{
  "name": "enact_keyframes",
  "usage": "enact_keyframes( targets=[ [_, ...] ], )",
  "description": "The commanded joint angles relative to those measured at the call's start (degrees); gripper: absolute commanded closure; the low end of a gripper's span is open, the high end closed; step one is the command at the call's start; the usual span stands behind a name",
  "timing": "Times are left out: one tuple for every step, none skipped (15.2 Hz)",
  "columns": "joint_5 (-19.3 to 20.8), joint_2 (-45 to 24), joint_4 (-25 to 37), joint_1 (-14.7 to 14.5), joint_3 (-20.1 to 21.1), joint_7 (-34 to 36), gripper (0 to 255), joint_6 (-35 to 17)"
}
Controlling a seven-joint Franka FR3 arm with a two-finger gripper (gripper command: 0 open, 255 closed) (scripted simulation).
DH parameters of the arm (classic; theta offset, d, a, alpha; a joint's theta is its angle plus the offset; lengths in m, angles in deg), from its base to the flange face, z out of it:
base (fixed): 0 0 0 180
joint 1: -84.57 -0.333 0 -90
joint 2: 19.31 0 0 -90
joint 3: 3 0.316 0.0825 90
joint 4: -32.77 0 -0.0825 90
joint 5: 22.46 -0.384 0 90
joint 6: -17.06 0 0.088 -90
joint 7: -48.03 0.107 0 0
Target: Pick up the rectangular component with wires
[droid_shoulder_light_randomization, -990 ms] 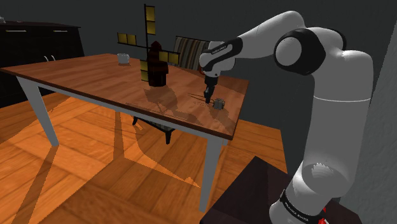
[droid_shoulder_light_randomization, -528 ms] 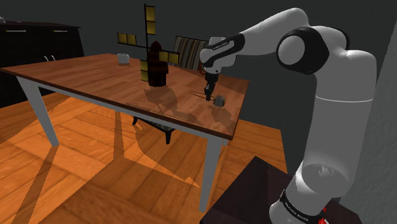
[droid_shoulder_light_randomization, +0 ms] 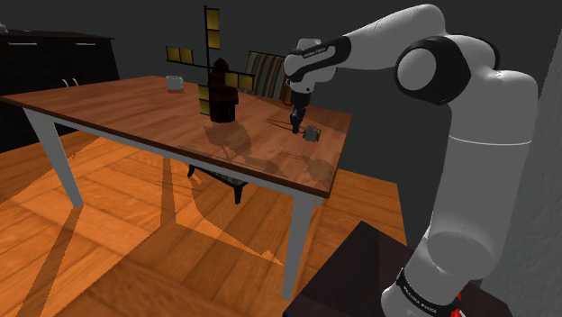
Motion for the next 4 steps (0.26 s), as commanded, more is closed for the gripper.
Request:
enact_keyframes(
  targets=[
    [0.17, 0.51, 1.02, 0.07, -0.11, -0.04, 255, 1.53],
    [0.22, 0.62, 1.64, 0.08, -0.12, 0.0, 255, 2.26],
    [0.23, 0.65, 1.73, 0.08, -0.13, 0.01, 255, 2.36],
    [0.23, 0.64, 1.73, 0.08, -0.13, 0.0, 255, 2.36]
  ],
)
